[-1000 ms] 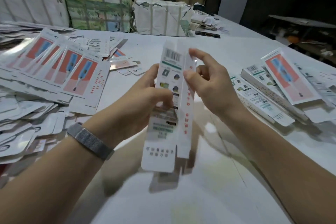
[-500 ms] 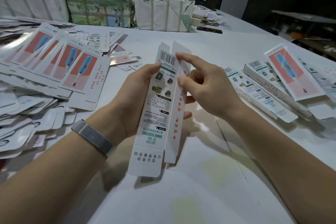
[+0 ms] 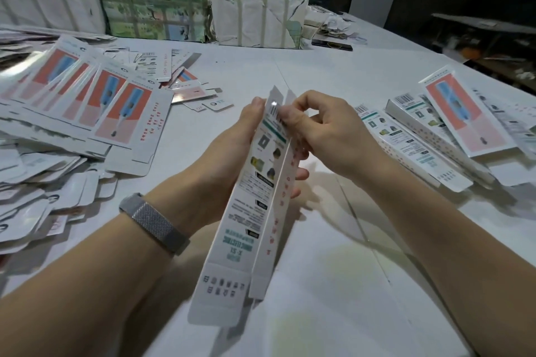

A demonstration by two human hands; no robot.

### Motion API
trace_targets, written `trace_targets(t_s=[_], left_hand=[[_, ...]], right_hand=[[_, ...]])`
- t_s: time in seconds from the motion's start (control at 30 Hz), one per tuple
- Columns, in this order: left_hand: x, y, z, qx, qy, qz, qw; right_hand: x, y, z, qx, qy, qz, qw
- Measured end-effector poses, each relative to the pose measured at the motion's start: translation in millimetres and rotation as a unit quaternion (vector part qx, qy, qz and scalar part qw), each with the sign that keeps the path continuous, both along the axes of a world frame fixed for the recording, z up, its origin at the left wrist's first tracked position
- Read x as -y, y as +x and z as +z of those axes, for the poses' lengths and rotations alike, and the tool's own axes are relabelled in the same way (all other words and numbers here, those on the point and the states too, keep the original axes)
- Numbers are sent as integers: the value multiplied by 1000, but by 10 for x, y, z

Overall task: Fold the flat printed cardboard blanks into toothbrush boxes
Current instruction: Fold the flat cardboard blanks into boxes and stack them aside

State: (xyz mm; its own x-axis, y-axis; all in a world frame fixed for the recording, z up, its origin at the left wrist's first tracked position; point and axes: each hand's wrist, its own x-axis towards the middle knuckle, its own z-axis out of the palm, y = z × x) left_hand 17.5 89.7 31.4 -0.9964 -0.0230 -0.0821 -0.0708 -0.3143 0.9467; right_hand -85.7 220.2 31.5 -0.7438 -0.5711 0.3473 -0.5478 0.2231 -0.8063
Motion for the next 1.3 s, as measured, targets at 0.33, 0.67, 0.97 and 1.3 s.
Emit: trace_targets(t_s=[0.33, 0.67, 0.97, 1.3], left_hand=[[28, -76, -100, -49, -88, 47, 994], [-10, -14, -86, -126, -25, 39, 991], [-17, -40, -86, -147, 10, 83, 986], [15, -22, -97, -165, -24, 32, 986]], right_hand=[[-71, -7, 113, 4, -49, -6, 999], [-14, 61, 38, -18, -158, -2, 987], [51, 125, -10, 63, -178, 46, 981], [23, 109, 32, 58, -165, 1, 985]])
